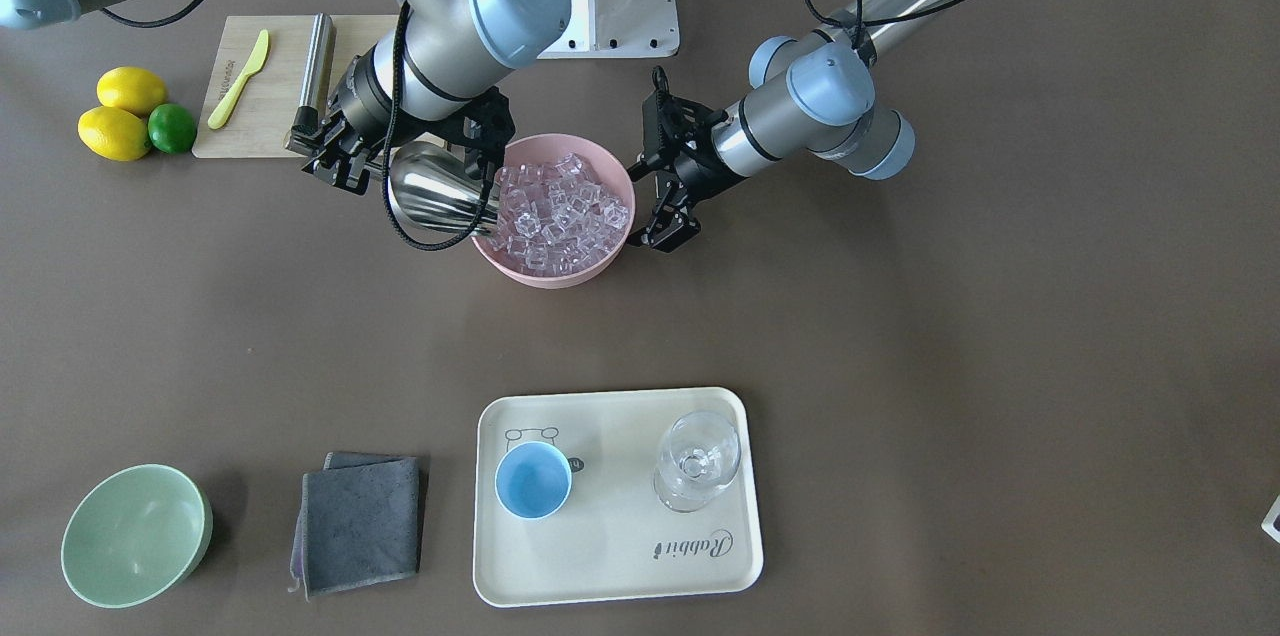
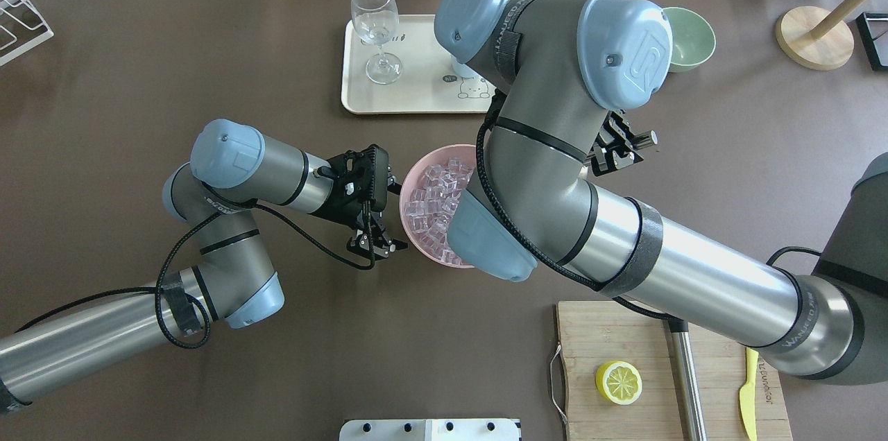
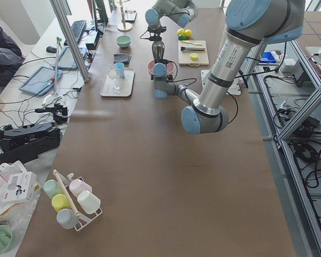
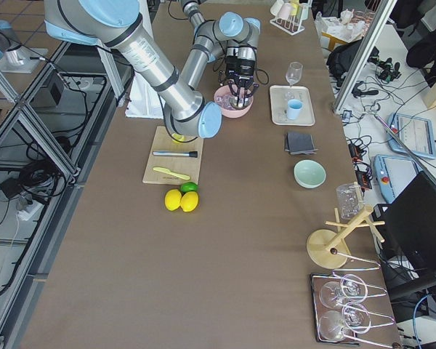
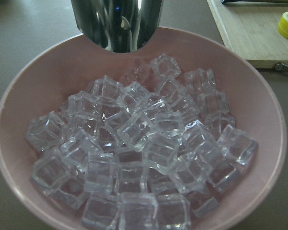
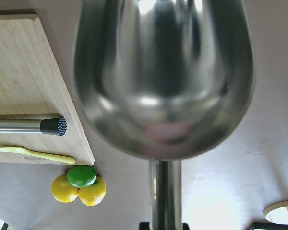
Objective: Put ice in cup with scoop
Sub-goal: 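Swing the scoop over the pink bowl and lower it into the ice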
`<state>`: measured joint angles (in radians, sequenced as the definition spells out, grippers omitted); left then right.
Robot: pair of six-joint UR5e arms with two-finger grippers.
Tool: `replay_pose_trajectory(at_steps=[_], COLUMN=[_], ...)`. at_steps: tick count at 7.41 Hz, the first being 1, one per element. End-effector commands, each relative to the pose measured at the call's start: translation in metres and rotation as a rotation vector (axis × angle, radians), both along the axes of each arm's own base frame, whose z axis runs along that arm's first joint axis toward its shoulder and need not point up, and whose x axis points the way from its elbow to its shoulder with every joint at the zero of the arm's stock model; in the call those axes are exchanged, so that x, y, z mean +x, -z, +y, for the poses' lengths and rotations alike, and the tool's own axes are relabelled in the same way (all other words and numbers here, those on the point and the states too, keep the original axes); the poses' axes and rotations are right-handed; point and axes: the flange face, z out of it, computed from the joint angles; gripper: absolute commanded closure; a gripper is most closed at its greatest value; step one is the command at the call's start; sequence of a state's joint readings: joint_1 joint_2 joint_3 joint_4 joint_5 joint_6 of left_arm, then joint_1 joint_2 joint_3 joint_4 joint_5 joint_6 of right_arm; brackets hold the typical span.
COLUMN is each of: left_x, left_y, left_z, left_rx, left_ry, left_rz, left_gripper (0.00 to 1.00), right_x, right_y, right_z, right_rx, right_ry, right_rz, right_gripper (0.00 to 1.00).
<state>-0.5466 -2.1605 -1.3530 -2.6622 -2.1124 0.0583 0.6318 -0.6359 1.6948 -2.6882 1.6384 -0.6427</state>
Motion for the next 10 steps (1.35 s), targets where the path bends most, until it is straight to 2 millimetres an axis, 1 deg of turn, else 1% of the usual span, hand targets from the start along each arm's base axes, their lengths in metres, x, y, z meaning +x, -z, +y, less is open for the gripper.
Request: replay_pose_trajectory(at_steps=[1, 3, 6, 7, 8, 10], left_x=[0.0, 0.001, 0.001, 0.001, 0.001, 0.001], left_y=[0.001, 0.0, 0.0, 0.002, 0.002, 0.003], left_z=[0.0, 0.001, 0.001, 0.001, 0.001, 0.001], left_rx=[0.0, -0.002, -0.001, -0.013, -0.068, -0.074], left_ry=[0.0, -0.002, 0.0, -0.001, 0.006, 0.007], left_rz=[0.0, -0.003, -0.001, 0.001, 0.005, 0.007], left_gripper=[0.01, 0.01, 0.01, 0.01, 0.01, 0.01], right_x=[-0.01, -0.018, -0.024, -0.024, -0.024, -0.03], right_y=[-0.005, -0.011, -0.013, -0.012, -0.013, -0.015], right_z=[0.002, 0.003, 0.006, 0.007, 0.007, 0.005], right_rx=[-0.024, -0.035, -0.045, -0.049, -0.05, -0.068], right_ry=[0.002, -0.015, -0.032, -0.038, -0.044, -0.046], right_rz=[0.011, 0.03, 0.026, 0.022, 0.024, 0.03], right_gripper=[1.0, 1.0, 1.0, 1.0, 1.0, 1.0])
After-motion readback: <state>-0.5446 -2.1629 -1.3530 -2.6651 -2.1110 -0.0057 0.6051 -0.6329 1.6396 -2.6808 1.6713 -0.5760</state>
